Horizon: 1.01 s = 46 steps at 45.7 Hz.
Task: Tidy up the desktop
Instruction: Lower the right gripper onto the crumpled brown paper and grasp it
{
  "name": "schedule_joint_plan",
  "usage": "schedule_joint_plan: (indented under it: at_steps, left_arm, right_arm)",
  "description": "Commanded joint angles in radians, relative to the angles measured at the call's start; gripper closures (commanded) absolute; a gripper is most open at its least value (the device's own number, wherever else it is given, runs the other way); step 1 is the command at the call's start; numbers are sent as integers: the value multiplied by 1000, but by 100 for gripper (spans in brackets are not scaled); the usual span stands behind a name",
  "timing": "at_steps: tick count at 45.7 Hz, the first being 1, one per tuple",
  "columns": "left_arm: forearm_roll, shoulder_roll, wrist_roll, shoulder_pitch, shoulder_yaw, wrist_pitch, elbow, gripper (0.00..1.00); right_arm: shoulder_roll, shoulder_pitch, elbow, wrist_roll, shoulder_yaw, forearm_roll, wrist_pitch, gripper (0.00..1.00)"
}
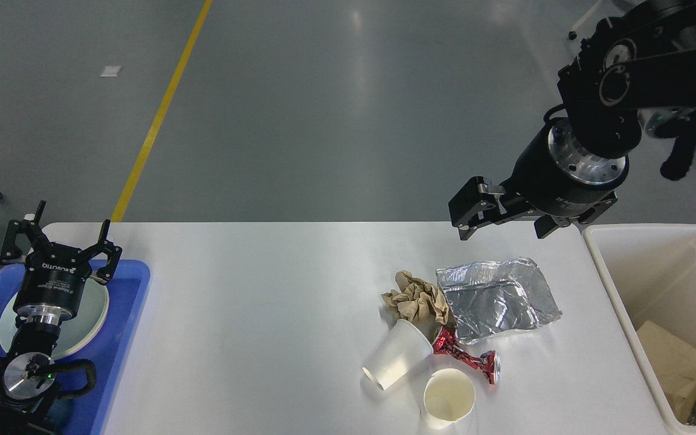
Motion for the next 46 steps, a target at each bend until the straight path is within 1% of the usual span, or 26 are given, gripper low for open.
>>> schedule_joint_plan:
  at_steps: [1, 7, 15, 16, 19, 23, 29, 36, 46]
  left_arm:
    - [0, 0, -1, 0, 0, 0, 0, 3]
    - [0, 0, -1, 0, 0, 0, 0, 3]
    - [0, 0, -1, 0, 0, 0, 0, 3]
    - [0, 0, -1, 0, 0, 0, 0, 3]
    - [0, 0, -1, 0, 0, 0, 0, 3]
    - [0, 0, -1, 0, 0, 0, 0, 3]
    - [0, 0, -1, 0, 0, 0, 0, 3]
    - [0, 0, -1, 0, 0, 0, 0, 3]
    - [0, 0, -1, 0, 0, 0, 0, 3]
  right_arm:
    - [73, -83, -35, -9, 24, 42, -102, 1]
    - [185, -231, -87, -12, 67, 45, -228, 1]
    - [300, -398, -210, -15, 138, 43, -319, 1]
    - [335, -434, -245, -20, 138, 42, -331, 1]
    - [371, -505, -306, -33, 134, 36, -337, 1]
    - [380, -585, -369, -50, 133, 25, -343, 3]
    - [391, -706, -468, -73, 131, 17, -379, 3]
    - [397, -872, -619, -110, 136, -73, -385, 3]
    - [399, -1007, -765, -112, 145, -109, -388, 3]
